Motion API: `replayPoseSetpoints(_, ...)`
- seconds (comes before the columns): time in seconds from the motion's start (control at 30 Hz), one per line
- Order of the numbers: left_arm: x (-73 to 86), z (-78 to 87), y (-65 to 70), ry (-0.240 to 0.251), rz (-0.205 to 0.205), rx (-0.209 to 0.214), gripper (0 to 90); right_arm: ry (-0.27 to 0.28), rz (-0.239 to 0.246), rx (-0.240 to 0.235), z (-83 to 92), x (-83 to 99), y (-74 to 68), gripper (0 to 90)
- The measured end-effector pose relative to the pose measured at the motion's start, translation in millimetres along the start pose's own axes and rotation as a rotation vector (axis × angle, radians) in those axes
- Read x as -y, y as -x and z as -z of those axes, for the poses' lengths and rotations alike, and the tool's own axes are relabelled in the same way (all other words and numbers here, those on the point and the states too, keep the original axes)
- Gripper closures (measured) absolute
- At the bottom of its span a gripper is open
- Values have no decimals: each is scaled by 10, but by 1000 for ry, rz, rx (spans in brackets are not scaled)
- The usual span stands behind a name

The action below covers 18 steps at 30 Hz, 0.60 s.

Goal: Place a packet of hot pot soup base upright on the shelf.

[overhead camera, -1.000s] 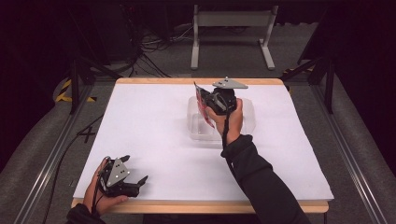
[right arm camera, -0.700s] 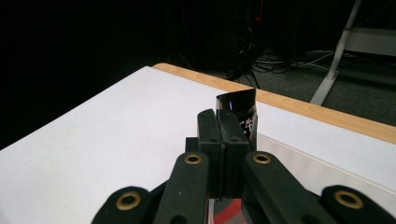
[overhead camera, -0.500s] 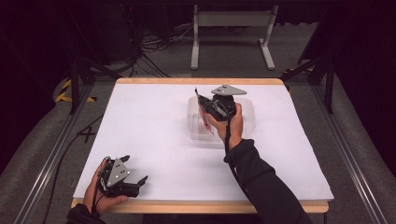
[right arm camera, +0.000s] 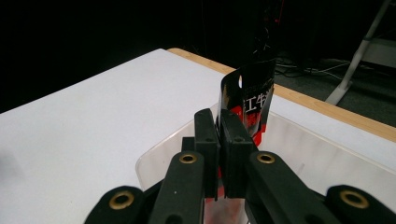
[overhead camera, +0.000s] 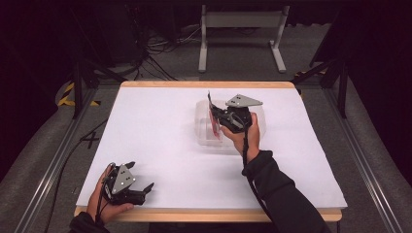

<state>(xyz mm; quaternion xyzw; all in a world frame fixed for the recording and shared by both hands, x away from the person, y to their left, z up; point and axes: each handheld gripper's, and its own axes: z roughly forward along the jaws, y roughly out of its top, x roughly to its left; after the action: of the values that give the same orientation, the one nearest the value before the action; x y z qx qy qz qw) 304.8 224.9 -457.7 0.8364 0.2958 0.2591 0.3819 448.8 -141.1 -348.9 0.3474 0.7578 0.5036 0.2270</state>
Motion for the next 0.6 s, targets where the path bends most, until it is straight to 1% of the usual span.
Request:
replayPoseSetpoints(0.2, -1, -4, -2, 2, -2, -1, 67, -36, 26, -3, 23, 70, 12, 865)
replayPoseSetpoints(0.3, -1, -4, -2, 0, -1, -2, 67, -36, 19, -11, 36, 99, 36, 865)
replayPoseSetpoints(0.47, 0, -5, -4, -1, 1, 0, 67, -42, 32, 0, 59, 101, 47, 857)
replayPoseSetpoints(0.53, -1, -5, -2, 0, 0, -2, 67, -40, 36, 12, 68, 106, 43, 853)
replayPoseSetpoints(0.6, -1, -4, -1, 0, 0, -2, 67, -46, 39, 6, 74, 109, 43, 844)
